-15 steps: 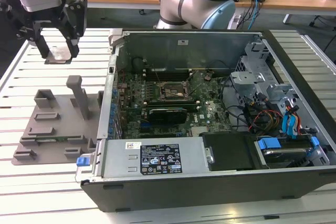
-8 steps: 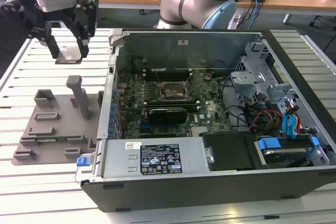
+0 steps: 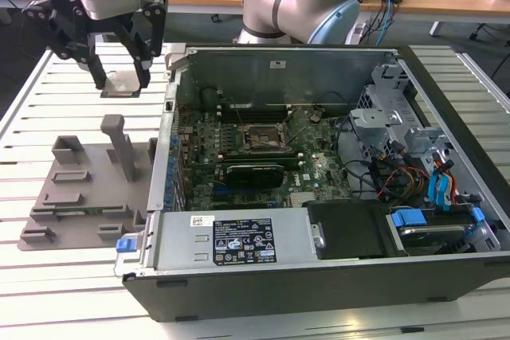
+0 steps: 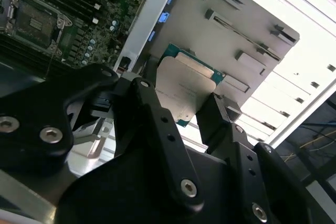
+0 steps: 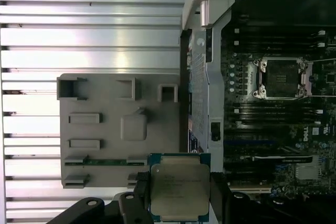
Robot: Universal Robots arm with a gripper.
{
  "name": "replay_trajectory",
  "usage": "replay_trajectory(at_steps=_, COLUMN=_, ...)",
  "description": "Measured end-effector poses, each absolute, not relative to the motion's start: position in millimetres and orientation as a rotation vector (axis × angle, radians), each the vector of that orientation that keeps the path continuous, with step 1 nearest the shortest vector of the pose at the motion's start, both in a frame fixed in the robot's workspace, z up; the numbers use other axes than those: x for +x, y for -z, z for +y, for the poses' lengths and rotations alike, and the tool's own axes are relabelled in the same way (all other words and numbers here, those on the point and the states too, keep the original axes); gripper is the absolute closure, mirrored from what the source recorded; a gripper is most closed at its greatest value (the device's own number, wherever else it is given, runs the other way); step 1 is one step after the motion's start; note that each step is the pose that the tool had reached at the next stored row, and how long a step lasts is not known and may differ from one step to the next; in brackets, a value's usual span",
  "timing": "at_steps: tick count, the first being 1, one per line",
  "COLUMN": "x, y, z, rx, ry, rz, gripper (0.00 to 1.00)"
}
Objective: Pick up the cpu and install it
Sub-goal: 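Pick up the cpu and move it towards the insertion slot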
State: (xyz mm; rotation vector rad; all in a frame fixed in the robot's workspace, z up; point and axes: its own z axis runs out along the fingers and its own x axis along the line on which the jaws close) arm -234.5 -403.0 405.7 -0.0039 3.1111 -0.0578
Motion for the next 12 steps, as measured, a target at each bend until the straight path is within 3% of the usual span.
replay_trajectory(at_steps=12, x=-213.7, y=-404.3, z=-403.0, rx=-0.004, ry=0.058, rz=3.111, gripper=0.45)
